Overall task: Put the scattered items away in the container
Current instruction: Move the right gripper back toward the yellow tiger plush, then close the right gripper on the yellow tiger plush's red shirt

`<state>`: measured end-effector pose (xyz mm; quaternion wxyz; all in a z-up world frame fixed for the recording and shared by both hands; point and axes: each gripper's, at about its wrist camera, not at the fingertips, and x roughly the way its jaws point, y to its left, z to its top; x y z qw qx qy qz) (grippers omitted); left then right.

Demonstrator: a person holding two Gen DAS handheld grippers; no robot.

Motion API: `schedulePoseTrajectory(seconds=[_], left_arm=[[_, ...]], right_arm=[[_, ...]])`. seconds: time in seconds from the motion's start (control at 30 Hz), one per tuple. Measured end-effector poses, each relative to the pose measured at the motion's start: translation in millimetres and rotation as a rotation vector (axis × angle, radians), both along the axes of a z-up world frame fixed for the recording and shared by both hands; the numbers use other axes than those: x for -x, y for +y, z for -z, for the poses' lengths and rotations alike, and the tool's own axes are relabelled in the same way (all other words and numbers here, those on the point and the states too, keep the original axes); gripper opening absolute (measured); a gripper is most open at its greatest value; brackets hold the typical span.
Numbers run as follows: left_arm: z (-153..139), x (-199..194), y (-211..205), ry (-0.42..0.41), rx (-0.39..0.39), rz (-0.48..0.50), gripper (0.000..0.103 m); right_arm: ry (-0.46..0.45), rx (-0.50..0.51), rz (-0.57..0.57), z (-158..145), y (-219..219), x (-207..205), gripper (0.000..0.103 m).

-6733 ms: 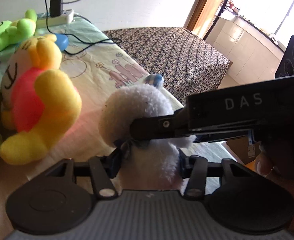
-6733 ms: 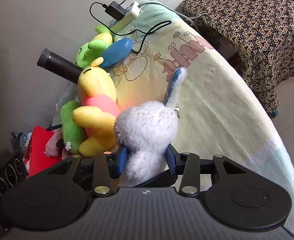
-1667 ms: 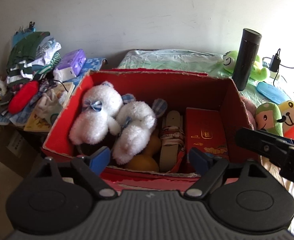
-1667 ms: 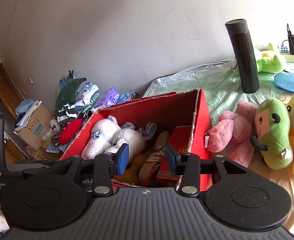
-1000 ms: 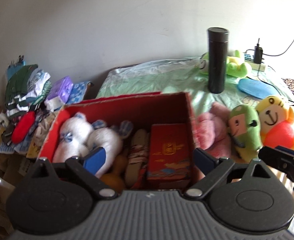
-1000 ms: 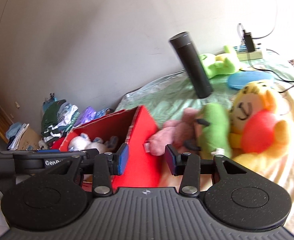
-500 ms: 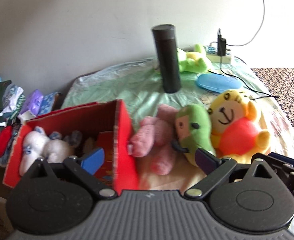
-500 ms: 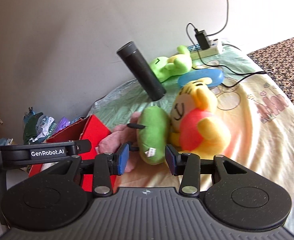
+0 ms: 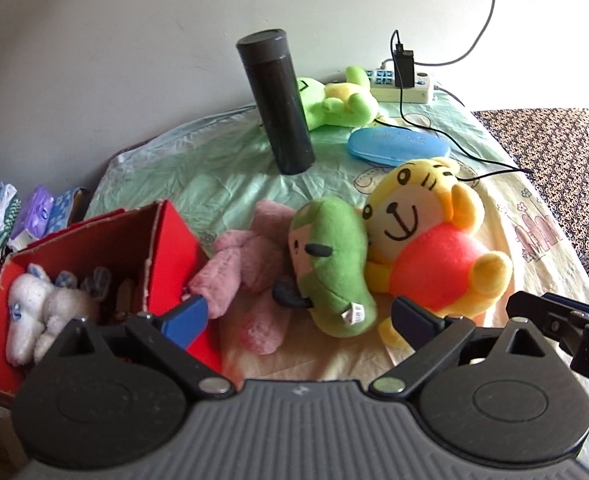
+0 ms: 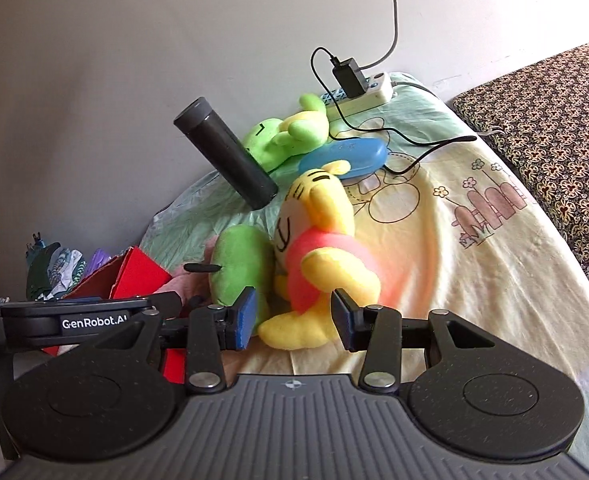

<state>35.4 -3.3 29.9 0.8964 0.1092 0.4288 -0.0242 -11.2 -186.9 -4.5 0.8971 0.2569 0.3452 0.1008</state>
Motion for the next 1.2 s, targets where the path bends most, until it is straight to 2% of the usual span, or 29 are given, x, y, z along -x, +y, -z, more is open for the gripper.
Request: schedulePoseTrajectory(seconds=[0.1, 0.2, 0.4, 0.57, 0.7, 0.8, 0.93, 1.0, 1.07, 1.1, 1.13, 1.2], left_arm=[[13, -6, -8, 0.04, 0.044, 0.039, 0.099], [34, -10, -16, 0.117, 0.105, 0.093, 0.099], [71, -5, -37, 0.189, 0.133, 0.201, 0.099], [80, -14, -36, 0.182, 0.173, 0.209, 0.098], [90, -22, -31, 0.175, 0.229, 0.195, 0.098], [100, -23, -32, 0.193, 0.251, 0.201, 0.098], [108, -24, -37, 0.198, 0.249, 0.207, 0.098], [106, -25, -38, 0.17, 0.255, 0.208, 0.098], [105, -27, -40, 0.151, 0.28, 0.214, 0.093], [105, -28, -41, 0.144, 0.284, 0.218, 0.09], [106, -28, -43, 0.134, 0.268, 0.223, 0.081], [108, -28, -48, 0.116, 0.222, 0.245, 0.075]], right_arm=[[0.019, 0.003, 0.008, 6, -7, -5, 0.045], [0.046, 0.01, 0.018, 13, -14, -11, 0.045], [0.106, 0.03, 0.04, 31, -30, -22, 0.045], [0.101, -0.031, 0.049, 32, -43, -33, 0.046], [0.084, -0.056, 0.018, 28, -38, -50, 0.054], [0.098, -0.058, -0.007, 32, -30, -63, 0.054], [0.146, -0.064, -0.062, 45, -17, -74, 0.065], [0.168, -0.068, -0.077, 53, -13, -76, 0.066], [0.203, -0.1, -0.077, 60, -15, -80, 0.066], [0.22, -0.136, -0.076, 64, -19, -81, 0.061], [0.235, -0.173, -0.071, 67, -23, -82, 0.057], [0.254, -0.22, -0.054, 70, -30, -82, 0.053]])
